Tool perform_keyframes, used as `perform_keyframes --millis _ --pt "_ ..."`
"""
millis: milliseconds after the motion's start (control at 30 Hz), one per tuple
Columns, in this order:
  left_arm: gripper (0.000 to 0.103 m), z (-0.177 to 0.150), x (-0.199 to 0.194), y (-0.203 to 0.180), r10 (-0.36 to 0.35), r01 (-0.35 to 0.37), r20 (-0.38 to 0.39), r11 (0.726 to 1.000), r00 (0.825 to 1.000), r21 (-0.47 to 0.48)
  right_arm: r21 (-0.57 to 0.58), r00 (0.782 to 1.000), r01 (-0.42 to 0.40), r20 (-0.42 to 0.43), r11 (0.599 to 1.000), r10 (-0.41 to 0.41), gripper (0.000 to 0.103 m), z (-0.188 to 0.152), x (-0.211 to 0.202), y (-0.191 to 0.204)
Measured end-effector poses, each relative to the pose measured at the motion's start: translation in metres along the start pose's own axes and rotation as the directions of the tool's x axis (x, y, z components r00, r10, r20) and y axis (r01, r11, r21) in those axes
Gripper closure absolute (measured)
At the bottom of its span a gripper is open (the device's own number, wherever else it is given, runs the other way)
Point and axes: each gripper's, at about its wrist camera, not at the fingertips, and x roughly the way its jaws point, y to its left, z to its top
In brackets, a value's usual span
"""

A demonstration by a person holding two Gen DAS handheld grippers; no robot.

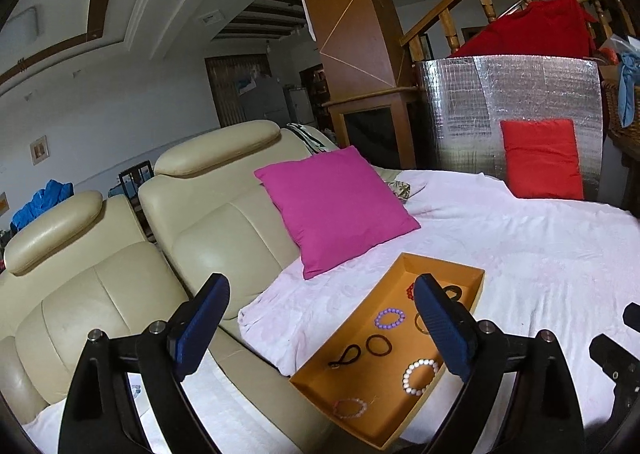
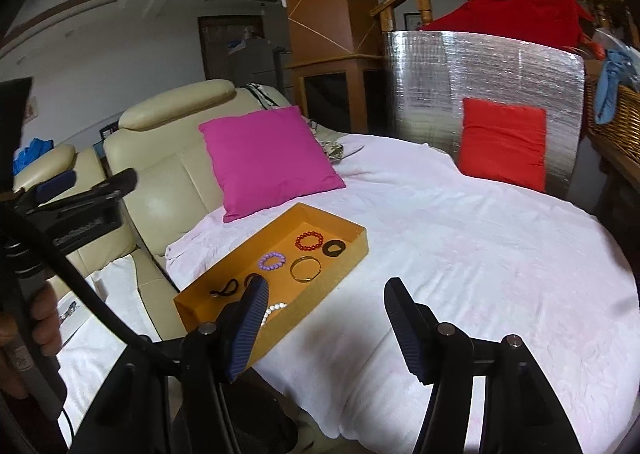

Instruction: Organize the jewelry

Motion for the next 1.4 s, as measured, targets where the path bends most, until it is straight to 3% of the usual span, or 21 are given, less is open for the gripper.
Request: perform_keyframes --millis 367,700,1400 --pt "0.005 -0.003 -0.034 0.027 0.025 -0.024 0.016 0.999 1.0 -0.049 0.04 1.0 -0.006 0.005 0.999 0.005 0.038 -0.008 -0.038 0.018" --pt "0.004 -0.007 -0.056 0.045 0.04 -0.037 0.032 0.996 0.999 -0.079 0.002 0.999 -0.042 0.025 0.999 0.042 0.036 -0.011 -0.064 0.045" --pt "0.003 -0.007 -0.064 0.052 0.056 -0.051 0.048 0.995 0.997 -0.089 -0.028 0.998 -0.034 0.052 0.999 0.035 0.035 -0.009 -0.074 0.056"
